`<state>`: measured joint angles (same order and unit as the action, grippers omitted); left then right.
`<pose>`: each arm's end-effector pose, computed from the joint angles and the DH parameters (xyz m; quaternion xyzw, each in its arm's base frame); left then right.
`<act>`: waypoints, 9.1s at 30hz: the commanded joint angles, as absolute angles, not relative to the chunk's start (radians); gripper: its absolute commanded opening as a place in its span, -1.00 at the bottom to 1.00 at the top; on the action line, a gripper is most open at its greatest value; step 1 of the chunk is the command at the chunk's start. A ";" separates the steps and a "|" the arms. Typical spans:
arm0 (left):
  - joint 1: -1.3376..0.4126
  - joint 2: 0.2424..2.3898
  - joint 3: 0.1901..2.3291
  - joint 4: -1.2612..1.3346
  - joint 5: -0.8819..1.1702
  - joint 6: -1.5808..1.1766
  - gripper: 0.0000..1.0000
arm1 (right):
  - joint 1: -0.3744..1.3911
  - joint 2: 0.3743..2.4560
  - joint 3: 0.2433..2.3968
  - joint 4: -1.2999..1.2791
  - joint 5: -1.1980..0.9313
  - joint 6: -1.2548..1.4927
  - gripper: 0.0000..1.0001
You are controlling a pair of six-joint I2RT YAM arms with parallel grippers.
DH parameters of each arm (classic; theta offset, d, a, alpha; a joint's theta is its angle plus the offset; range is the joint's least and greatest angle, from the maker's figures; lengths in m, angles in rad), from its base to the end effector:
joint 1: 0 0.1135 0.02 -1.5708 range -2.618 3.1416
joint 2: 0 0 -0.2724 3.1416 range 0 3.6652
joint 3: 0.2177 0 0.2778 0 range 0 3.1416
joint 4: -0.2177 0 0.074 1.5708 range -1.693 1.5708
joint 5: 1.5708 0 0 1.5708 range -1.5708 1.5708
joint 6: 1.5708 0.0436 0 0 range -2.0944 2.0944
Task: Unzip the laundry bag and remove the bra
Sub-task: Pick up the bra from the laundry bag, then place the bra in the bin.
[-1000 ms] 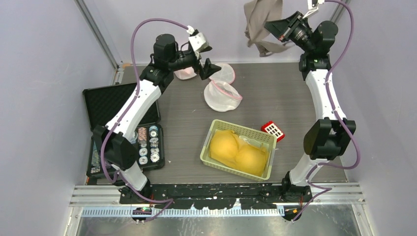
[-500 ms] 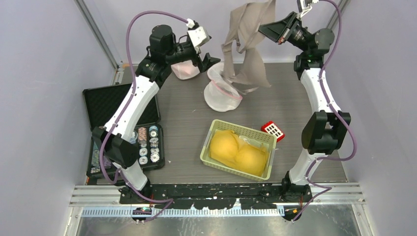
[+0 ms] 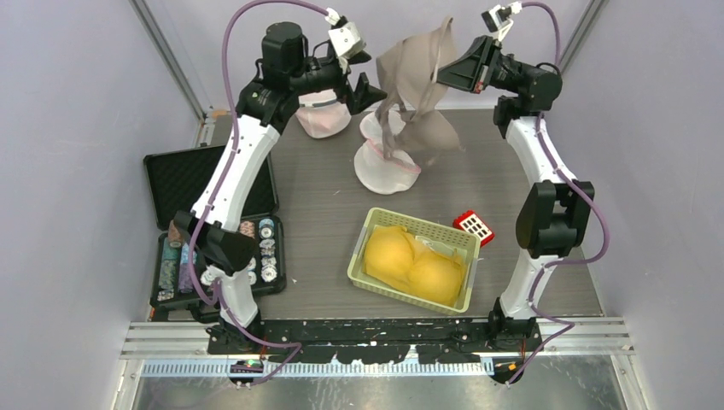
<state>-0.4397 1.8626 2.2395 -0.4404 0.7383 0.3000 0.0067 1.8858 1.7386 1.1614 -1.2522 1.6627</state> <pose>0.3807 -0.2115 0.5233 0.4760 0.5448 -0.3070 0.6183 0.4275 0.0443 0.4665 -0.2171 0.5656 0.6855 0.4038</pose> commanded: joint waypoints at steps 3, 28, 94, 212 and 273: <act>-0.434 1.827 2.267 -0.632 0.801 0.181 0.87 | 0.077 1.918 1.808 1.439 -1.398 1.865 -0.99; -0.457 1.671 1.923 -0.299 0.742 -0.413 -1.00 | 0.105 2.045 1.928 1.442 -1.421 2.006 0.09; -0.512 1.727 2.067 -0.155 0.506 -0.416 -1.00 | 0.051 1.683 1.245 1.065 -1.088 1.441 -0.99; -0.729 1.575 1.185 -0.526 0.484 0.034 0.23 | 0.306 1.598 1.352 -1.552 -0.268 -0.519 0.06; -0.797 1.354 1.136 -0.482 0.544 0.257 0.32 | 0.342 1.495 1.421 -1.375 -0.301 -0.609 0.22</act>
